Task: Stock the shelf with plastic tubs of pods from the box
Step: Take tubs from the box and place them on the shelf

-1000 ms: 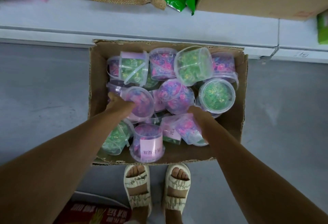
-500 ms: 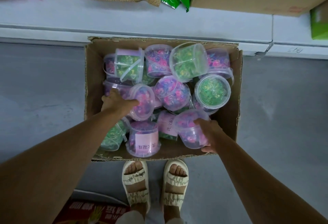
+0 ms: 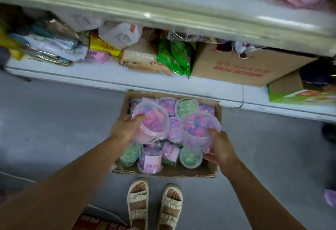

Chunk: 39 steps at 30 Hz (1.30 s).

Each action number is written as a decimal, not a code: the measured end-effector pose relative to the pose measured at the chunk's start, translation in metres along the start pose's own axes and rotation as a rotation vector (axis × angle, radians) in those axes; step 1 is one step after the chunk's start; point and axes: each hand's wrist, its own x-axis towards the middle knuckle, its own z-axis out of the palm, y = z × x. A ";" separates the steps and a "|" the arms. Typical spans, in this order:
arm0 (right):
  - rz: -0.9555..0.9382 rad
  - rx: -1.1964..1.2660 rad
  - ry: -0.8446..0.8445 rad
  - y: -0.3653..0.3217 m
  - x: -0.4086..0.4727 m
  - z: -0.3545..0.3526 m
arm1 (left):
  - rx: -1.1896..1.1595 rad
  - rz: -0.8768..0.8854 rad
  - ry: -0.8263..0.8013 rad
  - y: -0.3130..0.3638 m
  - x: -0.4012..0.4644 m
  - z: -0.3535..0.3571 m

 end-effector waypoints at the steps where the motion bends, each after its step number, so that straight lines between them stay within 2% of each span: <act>1: -0.035 0.004 -0.021 -0.015 -0.018 -0.002 | -0.038 0.022 -0.003 0.013 -0.016 -0.011; 7: -0.257 0.019 -0.108 -0.110 -0.136 -0.013 | -0.211 0.150 -0.010 0.098 -0.120 -0.087; 12: -0.420 0.093 -0.153 -0.185 -0.247 -0.021 | -0.272 0.242 -0.024 0.160 -0.200 -0.156; 17: -0.589 0.118 -0.193 -0.249 -0.348 -0.028 | -0.336 0.321 -0.104 0.210 -0.285 -0.217; 21: -0.703 0.139 -0.265 -0.289 -0.415 -0.030 | -0.356 0.394 -0.066 0.241 -0.336 -0.259; 32: -1.010 0.068 -0.469 -0.382 -0.528 -0.031 | -0.569 0.574 0.039 0.295 -0.455 -0.327; 39: -1.125 0.026 -0.580 -0.417 -0.565 -0.016 | -0.698 0.646 0.068 0.311 -0.486 -0.362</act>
